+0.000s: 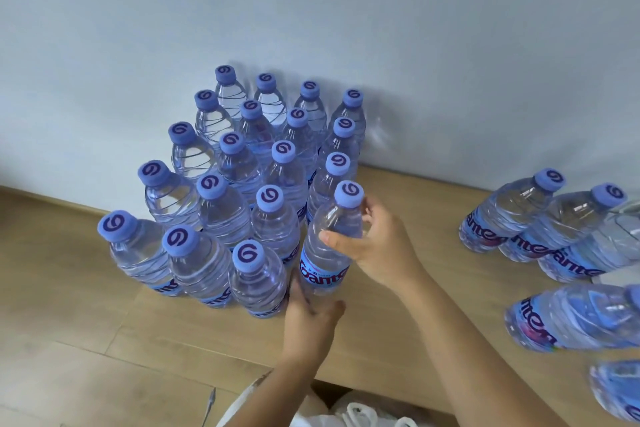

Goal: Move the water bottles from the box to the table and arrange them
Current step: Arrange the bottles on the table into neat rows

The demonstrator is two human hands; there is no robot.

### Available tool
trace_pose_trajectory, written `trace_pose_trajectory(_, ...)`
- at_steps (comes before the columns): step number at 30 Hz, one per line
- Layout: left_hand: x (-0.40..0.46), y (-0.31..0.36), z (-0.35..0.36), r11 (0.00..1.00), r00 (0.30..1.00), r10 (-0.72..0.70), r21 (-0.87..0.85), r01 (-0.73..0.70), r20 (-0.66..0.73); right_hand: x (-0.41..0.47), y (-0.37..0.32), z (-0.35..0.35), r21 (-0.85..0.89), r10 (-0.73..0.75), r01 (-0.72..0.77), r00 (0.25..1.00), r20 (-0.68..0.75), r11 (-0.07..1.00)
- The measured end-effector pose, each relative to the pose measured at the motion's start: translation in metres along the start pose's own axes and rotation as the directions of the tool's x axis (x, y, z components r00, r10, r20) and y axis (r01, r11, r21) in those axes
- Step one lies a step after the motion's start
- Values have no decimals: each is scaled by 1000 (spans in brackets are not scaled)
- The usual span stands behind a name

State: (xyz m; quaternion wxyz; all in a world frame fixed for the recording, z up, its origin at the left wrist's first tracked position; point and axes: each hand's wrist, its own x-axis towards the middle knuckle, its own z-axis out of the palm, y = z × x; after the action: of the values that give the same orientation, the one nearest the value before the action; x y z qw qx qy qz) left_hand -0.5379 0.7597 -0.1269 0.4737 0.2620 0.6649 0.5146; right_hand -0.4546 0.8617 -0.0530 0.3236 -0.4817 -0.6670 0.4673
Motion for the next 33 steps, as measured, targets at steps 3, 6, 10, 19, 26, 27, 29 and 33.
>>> trace_pose_trajectory(3, -3, -3, 1, 1000, 1000, -9, 1, 9, -18, -3, 5, 6, 22, -32, 32, 999, -2, 999)
trace_pose_trajectory(6, -2, -2, 3, 995, 994, -102, -12, 101, -27, -8, 13, 14, 7, -91, 91, 996, 9, 996)
trace_pose_trajectory(10, 3, -3, 7, 983, 985, -170, -65, 171, 21, -9, 19, 22, -88, -242, 239, 970, -19, 967)
trace_pose_trajectory(19, 1, 2, 13, 979, 983, -186, -83, 184, -8, -1, 23, 23, -130, -262, 263, 965, 26, 956)
trace_pose_trajectory(26, -18, 12, 45, 987, 989, 49, 144, -69, 140, -34, 14, -7, -184, -265, 263, 964, 14, 947)
trace_pose_trajectory(27, -23, 15, 56, 969, 968, 109, 193, -154, 225, -42, 11, -18, -207, -272, 258, 961, -42, 944)
trace_pose_trajectory(29, -30, 17, 85, 926, 897, 151, 258, -276, 416, -60, 10, -52, -330, -355, 274, 910, -216, 903)
trace_pose_trajectory(33, -39, 10, 138, 928, 793, -115, 350, -129, 598, -98, 22, -131, -648, -556, 107, 629, -543, 754)
